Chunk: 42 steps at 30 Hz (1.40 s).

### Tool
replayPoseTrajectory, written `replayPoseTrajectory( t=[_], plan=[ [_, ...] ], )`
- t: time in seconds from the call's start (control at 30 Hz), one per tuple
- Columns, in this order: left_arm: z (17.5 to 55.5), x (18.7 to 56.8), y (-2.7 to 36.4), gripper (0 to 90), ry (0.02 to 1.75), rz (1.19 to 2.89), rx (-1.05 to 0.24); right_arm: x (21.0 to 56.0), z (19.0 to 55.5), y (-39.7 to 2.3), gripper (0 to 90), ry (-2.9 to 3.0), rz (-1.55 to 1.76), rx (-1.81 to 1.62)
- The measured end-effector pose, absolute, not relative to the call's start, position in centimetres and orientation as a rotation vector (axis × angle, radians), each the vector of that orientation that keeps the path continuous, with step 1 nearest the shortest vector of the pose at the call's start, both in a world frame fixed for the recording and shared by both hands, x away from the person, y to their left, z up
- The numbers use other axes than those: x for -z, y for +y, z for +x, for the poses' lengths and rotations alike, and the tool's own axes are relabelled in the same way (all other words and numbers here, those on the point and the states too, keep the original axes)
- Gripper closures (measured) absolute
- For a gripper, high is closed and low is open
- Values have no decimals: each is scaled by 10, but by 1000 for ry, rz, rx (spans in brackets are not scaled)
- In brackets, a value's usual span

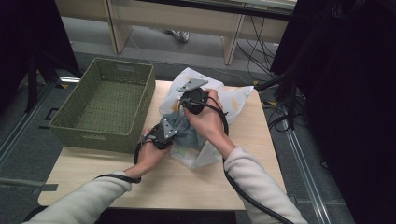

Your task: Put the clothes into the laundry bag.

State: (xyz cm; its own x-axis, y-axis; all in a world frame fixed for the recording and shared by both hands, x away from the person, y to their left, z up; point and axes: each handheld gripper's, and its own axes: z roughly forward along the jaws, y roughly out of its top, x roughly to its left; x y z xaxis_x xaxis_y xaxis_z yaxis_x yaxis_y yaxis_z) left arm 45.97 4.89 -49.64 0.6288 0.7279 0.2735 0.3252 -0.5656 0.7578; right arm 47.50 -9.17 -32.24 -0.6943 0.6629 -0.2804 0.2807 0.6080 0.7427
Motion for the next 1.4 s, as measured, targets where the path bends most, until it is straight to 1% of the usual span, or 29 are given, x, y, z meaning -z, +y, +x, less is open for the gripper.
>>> replayPoseTrajectory(
  t=[0.07, 0.17, 0.47, 0.7, 1.0, 1.4],
  plan=[
    [460, 495, 49, 827, 823, 2172, -751, 323, 475, -92, 898, 2290, 749, -927],
    [459, 493, 47, 846, 858, 2089, -715, 323, 475, -93, 898, 2289, 744, -924],
    [432, 462, 42, 854, 750, 1961, -655, 322, 477, -97, 898, 2279, 762, -924],
    [427, 439, 36, 854, 702, 1859, -662, 321, 474, -93, 898, 2275, 754, -939],
    [439, 440, 28, 852, 727, 1804, -730, 320, 471, -89, 899, 2283, 745, -968],
    [450, 449, 16, 848, 724, 1793, -855, 317, 469, -91, 899, 2283, 756, -996]
  ],
)
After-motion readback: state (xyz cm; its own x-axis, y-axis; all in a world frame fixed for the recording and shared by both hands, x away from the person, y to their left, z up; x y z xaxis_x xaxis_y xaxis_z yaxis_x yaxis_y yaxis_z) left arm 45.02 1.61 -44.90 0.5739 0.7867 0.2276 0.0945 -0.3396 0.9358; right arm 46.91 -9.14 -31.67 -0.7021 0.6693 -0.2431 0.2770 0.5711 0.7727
